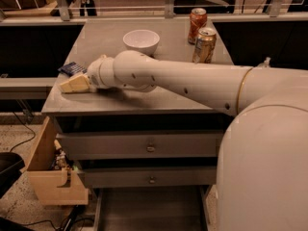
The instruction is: Place rxbar blueberry into bottom drawer
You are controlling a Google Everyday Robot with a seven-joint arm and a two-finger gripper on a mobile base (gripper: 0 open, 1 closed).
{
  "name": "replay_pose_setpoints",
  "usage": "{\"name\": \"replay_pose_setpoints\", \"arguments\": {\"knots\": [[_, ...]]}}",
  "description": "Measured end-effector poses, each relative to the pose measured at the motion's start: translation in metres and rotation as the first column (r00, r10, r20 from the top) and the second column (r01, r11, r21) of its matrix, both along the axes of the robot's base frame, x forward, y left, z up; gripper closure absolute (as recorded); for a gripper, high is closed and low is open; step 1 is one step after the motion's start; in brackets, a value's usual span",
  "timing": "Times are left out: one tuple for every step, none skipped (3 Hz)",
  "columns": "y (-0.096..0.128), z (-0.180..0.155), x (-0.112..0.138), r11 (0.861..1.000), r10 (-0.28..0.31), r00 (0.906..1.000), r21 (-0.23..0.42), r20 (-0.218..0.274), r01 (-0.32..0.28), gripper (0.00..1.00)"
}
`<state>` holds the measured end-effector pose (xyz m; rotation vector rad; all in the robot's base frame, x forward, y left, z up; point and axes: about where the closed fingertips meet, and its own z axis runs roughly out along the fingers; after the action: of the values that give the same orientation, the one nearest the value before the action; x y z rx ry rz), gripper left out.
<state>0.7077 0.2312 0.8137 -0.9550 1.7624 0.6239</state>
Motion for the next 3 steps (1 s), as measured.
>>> {"name": "replay_pose_setpoints", "arguments": {"knots": [[0.000,0.004,0.000,1.000,0.000,1.0000,0.000,0.000,0.000,0.41],[0.000,0.009,0.000,1.000,0.000,1.0000,0.000,0.000,0.000,0.64],[0.000,0.014,0.000,1.000,0.000,1.0000,0.000,0.000,0.000,0.88]]}}
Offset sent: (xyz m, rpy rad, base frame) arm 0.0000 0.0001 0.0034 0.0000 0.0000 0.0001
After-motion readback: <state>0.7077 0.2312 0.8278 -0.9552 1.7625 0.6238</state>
